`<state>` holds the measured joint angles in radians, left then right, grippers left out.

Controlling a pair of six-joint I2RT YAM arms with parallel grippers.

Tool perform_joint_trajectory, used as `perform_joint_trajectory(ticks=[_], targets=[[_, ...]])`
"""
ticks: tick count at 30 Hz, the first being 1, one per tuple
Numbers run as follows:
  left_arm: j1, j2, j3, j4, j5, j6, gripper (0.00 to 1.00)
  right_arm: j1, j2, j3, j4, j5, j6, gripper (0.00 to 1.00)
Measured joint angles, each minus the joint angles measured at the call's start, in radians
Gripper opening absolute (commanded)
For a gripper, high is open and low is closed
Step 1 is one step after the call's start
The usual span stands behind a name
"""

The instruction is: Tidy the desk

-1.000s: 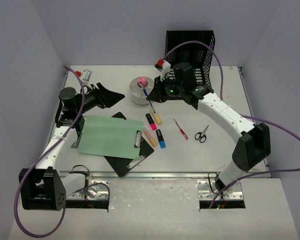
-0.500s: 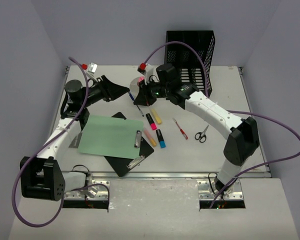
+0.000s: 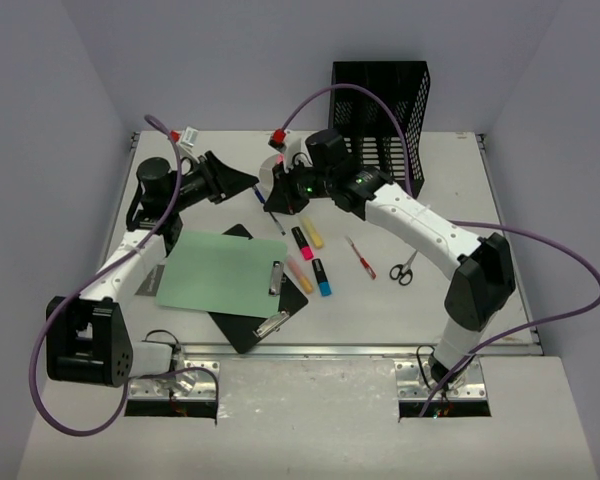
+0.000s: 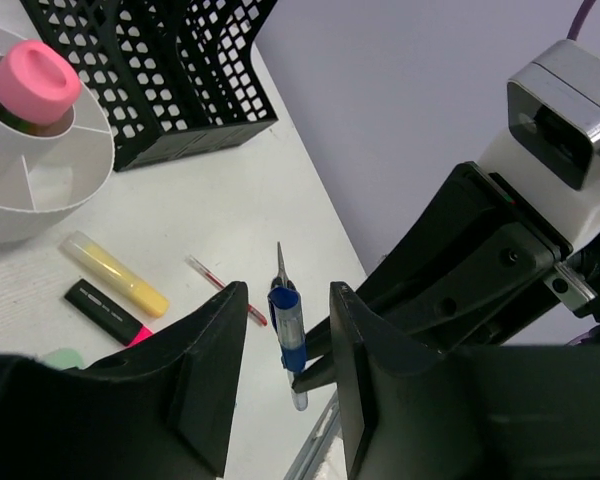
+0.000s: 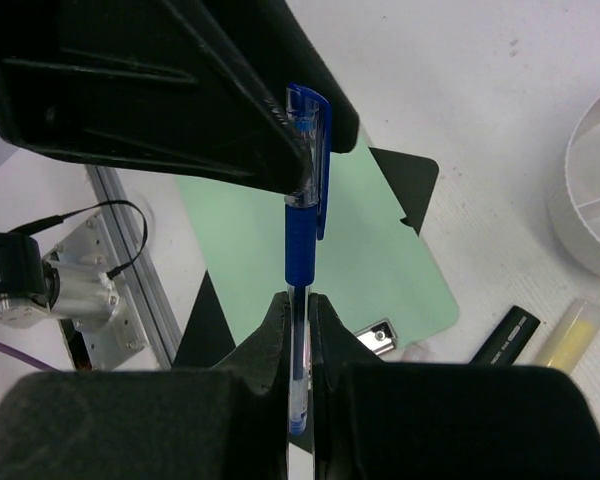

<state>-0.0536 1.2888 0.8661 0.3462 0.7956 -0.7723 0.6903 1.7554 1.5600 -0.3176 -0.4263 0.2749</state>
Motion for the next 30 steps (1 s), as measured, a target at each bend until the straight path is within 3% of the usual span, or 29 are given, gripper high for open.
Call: perform_joint_trajectory(ticks=[3, 6, 7, 8, 10, 11, 13, 14, 15, 21, 26, 30], targets=[[0.0, 0.003, 0.0, -0.001, -0.003, 0.0, 0.35, 0.01, 0.0, 0.002, 0.0, 0.003, -0.009, 0.01], [0.0, 0.003, 0.001, -0.003, -0.007, 0.0, 0.21, 0.017, 0.0, 0.002, 0.0, 0.004, -0.015, 0.01], [0.0, 0.003, 0.003, -0.006, -0.007, 0.0, 0.11, 0.019, 0.0, 0.002, 0.0, 0.005, -0.018, 0.05], [0.0, 0.003, 0.004, -0.008, -0.007, -0.004, 0.06, 0.019, 0.0, 0.002, 0.0, 0.006, -0.018, 0.2], [0.0, 0.003, 0.005, -0.011, -0.008, 0.001, 0.0, 0.019, 0.0, 0.003, -0.002, 0.009, -0.021, 0.3], [0.0, 0.003, 0.006, -0.014, -0.009, 0.003, 0.0, 0.019, 0.001, 0.004, -0.004, 0.011, -0.026, 0.45], [0.0, 0.003, 0.01, -0.025, -0.01, 0.004, 0.0, 0.019, 0.002, 0.008, -0.008, 0.016, -0.025, 0.62], [0.0, 0.003, 0.013, -0.032, -0.011, 0.006, 0.0, 0.019, 0.002, 0.008, -0.01, 0.021, -0.023, 0.75], [0.0, 0.003, 0.019, -0.043, -0.013, 0.013, 0.0, 0.019, 0.002, 0.01, -0.017, 0.027, -0.017, 0.79], [0.0, 0.012, 0.17, -0.175, -0.109, 0.185, 0.0, -0.044, -0.006, 0.002, -0.049, 0.019, 0.014, 0.82], [0.0, 0.047, 0.329, -0.191, -0.286, 0.386, 0.0, -0.236, -0.083, -0.113, -0.057, -0.013, 0.043, 0.82], [0.0, 0.116, 0.367, -0.137, -0.393, 0.502, 0.0, -0.367, -0.167, -0.248, -0.073, 0.006, 0.039, 0.82]])
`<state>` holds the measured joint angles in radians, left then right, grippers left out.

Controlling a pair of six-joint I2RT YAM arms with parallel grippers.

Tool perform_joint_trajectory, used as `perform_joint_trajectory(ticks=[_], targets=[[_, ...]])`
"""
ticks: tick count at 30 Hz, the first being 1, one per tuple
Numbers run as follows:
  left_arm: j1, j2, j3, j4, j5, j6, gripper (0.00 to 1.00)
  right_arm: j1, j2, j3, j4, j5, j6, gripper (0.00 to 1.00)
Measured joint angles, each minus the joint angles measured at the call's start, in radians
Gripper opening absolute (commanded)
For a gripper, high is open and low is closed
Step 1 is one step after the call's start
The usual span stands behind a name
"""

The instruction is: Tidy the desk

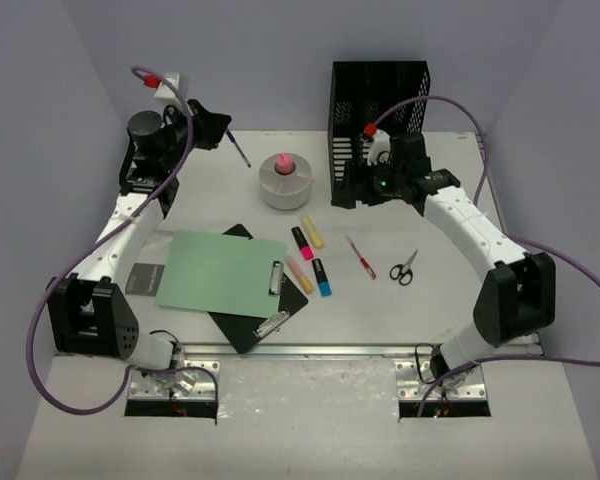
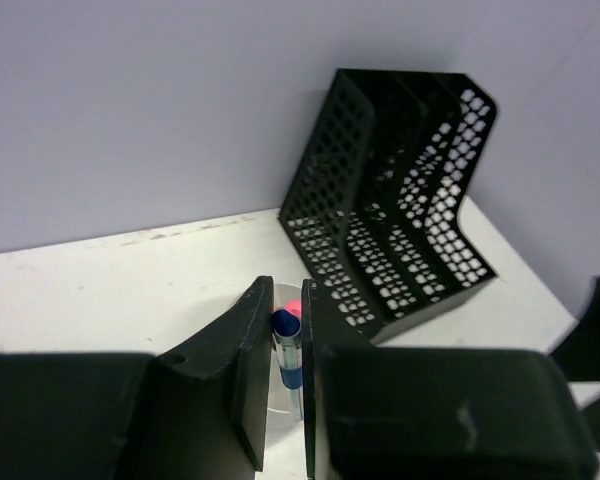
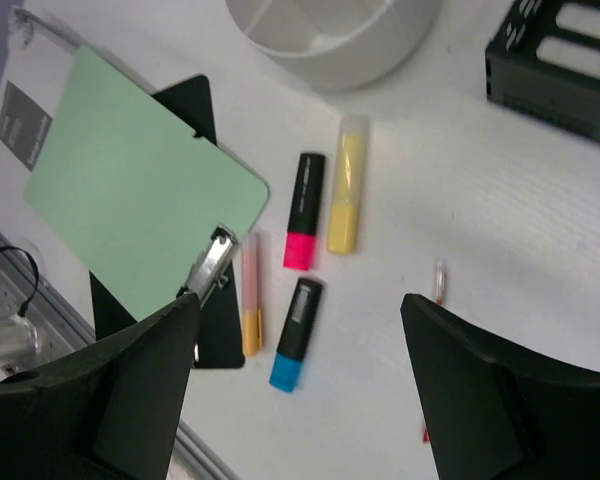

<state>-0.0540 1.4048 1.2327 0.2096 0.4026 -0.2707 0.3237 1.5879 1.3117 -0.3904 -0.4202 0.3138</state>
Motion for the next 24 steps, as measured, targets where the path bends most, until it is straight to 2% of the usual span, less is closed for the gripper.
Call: perform_joint_trajectory(ticks=[6, 13, 24], targets=[[0.0, 0.201, 0.074, 0.07, -0.097, 0.08, 0.0, -0.044, -0.084, -0.143, -0.013, 0.0, -0.003, 0.81], [0.0, 0.367, 0.134, 0.153, -0.103, 0.086, 0.0, -0.086, -0.12, -0.211, -0.015, 0.003, -0.015, 0.81], [-0.024, 0.486, 0.273, 0.217, -0.087, 0.083, 0.0, -0.086, -0.116, -0.214, -0.015, 0.004, -0.039, 0.81]])
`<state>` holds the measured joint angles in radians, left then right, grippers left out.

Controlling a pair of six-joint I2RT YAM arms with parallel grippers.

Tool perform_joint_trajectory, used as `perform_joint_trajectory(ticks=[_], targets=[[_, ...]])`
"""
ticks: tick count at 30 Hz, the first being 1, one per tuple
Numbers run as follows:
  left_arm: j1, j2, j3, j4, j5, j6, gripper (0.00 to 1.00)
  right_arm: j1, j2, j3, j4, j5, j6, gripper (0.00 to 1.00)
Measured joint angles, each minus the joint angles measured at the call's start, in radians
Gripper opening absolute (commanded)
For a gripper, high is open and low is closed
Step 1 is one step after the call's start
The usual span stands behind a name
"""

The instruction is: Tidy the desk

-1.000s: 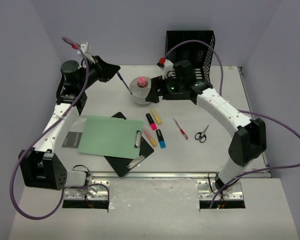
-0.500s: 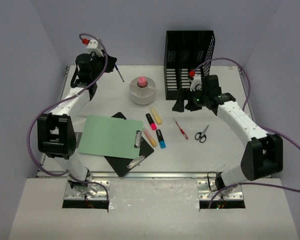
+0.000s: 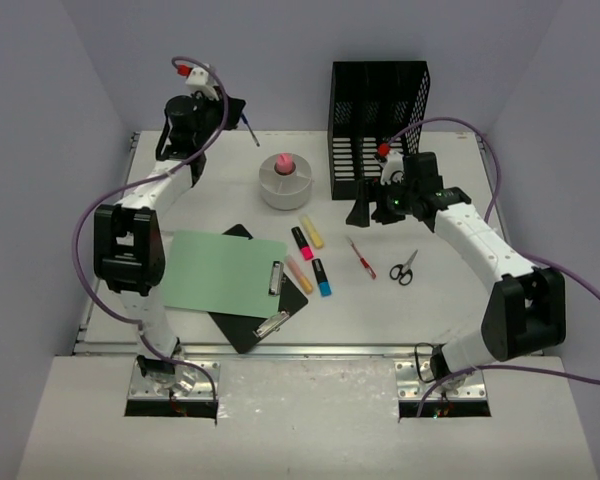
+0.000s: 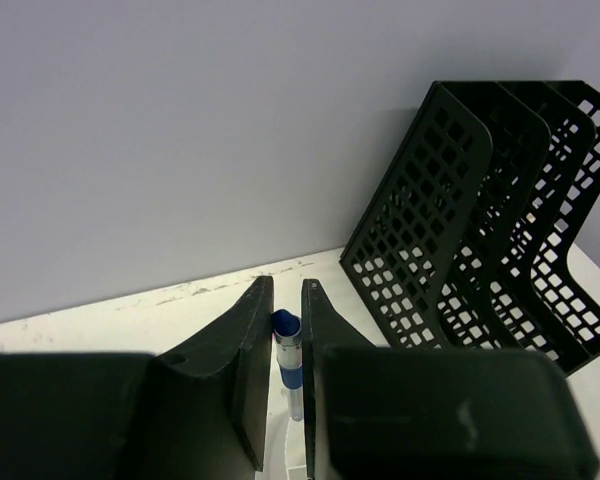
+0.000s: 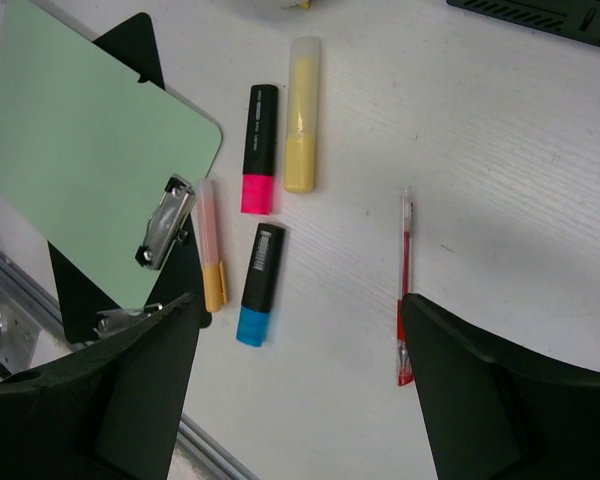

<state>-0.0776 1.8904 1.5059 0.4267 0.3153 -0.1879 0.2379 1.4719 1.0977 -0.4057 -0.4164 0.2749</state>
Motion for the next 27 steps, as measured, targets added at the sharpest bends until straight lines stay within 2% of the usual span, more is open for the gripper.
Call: perform_joint_trajectory(ticks=[14, 27], targets=[[-0.041, 0.131, 0.079, -0.014, 0.01, -0.005, 0.01, 0.0, 0.023, 0.0, 0.0, 0.005, -0.013, 0.81], [-0.071, 0.163, 0.084, 0.002, -0.008, -0.019, 0.02, 0.0, 0.05, 0.0, 0.0, 0.004, -0.013, 0.81]])
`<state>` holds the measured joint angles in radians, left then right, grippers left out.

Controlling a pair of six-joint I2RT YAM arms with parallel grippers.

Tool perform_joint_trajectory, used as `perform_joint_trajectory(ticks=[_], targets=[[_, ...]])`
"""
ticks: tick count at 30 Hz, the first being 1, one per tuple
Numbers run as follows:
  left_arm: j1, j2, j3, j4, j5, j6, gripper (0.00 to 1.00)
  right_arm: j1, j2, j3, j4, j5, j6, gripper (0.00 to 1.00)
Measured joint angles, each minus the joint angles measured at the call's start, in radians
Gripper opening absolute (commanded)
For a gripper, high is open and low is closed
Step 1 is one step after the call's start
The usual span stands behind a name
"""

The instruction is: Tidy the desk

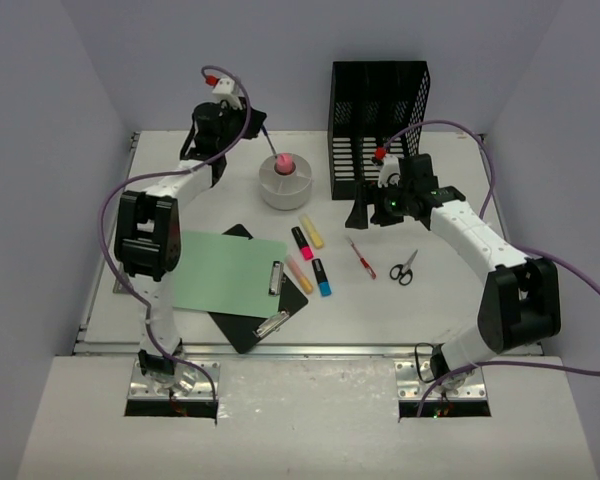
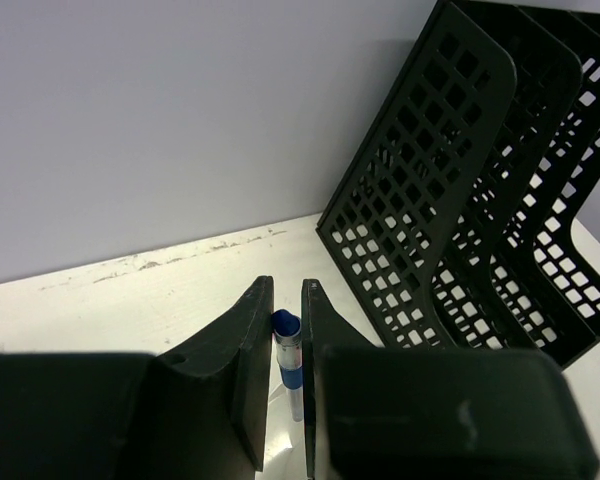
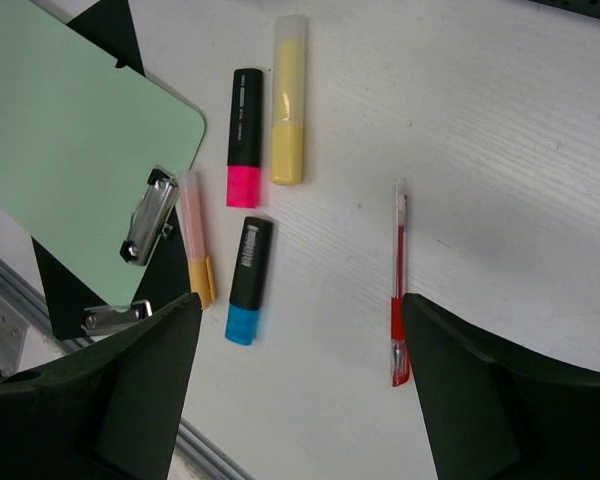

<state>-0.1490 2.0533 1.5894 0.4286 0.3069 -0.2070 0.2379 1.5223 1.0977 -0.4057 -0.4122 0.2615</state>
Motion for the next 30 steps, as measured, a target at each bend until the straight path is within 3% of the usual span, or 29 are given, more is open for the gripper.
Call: perform_joint_trajectory(ticks=[11, 24, 30], targets=[[-0.028, 0.028, -0.041, 0.063, -0.078, -0.018, 0.06, 0.0, 0.0, 0.0, -0.001, 0.0, -0.001, 0.82], [-0.034, 0.028, -0.165, 0.097, -0.136, -0.09, 0.32, 0.0, 0.02, -0.004, -0.041, 0.045, -0.043, 0.76], [-0.034, 0.022, -0.194, 0.09, -0.135, -0.119, 0.54, 0.0, 0.026, -0.025, -0.074, 0.08, -0.081, 0.71]])
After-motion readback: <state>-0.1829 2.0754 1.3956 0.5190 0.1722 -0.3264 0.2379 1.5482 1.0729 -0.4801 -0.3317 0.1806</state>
